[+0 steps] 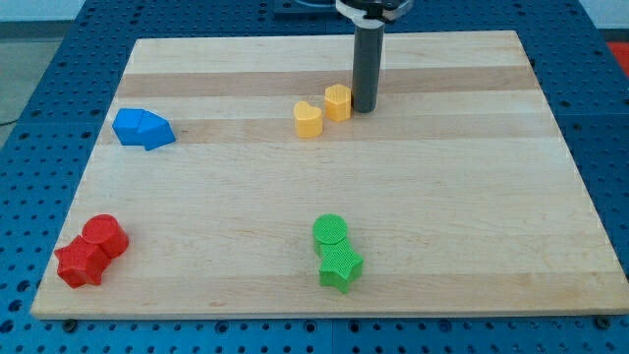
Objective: Point the arm at the green blocks
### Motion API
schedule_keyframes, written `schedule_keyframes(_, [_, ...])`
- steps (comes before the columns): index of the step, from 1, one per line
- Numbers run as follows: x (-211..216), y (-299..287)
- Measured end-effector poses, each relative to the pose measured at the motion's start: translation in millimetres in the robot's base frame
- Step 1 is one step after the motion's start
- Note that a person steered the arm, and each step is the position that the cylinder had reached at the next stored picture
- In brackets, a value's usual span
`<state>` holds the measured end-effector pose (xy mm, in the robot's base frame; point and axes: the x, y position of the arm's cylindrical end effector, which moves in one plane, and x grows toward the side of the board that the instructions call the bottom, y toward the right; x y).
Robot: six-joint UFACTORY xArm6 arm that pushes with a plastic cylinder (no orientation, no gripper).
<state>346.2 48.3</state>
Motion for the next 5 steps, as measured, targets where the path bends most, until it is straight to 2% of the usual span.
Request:
schedule_keyframes(2, [10, 13])
schedule_keyframes(3, [26, 47])
schedule_keyframes(4, [51, 101])
schedule_keyframes(5, [117, 139])
